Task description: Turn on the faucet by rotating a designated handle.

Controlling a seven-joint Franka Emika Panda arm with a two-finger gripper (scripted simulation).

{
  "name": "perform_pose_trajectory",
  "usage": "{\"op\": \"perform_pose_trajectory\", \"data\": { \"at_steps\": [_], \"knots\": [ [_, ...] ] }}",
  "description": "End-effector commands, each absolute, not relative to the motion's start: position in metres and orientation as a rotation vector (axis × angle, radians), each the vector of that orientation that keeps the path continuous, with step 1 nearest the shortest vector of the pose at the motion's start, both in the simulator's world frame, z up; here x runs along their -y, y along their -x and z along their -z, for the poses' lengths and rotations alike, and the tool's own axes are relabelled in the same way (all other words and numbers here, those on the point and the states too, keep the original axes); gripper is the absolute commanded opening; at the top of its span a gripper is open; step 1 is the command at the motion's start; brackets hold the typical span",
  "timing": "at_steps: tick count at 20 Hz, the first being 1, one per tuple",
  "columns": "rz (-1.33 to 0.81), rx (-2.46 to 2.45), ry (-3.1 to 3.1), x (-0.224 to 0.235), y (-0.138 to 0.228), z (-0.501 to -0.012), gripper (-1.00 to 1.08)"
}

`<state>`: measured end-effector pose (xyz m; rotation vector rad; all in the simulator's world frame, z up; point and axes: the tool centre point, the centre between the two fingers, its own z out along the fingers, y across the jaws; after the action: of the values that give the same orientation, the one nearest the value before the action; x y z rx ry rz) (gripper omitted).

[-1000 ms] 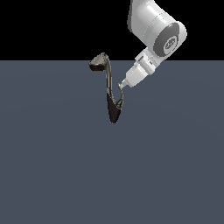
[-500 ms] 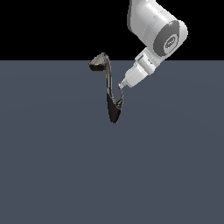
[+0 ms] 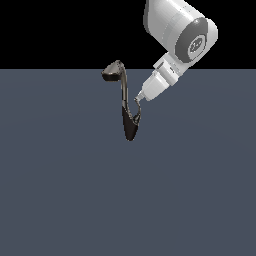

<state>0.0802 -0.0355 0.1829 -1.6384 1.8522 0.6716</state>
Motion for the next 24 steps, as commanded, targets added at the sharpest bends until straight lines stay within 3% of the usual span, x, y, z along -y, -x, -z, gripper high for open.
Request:
{"op": "perform_pose_trajectory", "data": {
  "at_steps": [1, 24],
  "knots": [
    [-0.681, -1.844, 1.644, 0.029, -0.071, -0.188, -1.0],
    [-0.668, -1.834, 1.648, 0.043, -0.023, -0.172, -1.0]
  ]
}}
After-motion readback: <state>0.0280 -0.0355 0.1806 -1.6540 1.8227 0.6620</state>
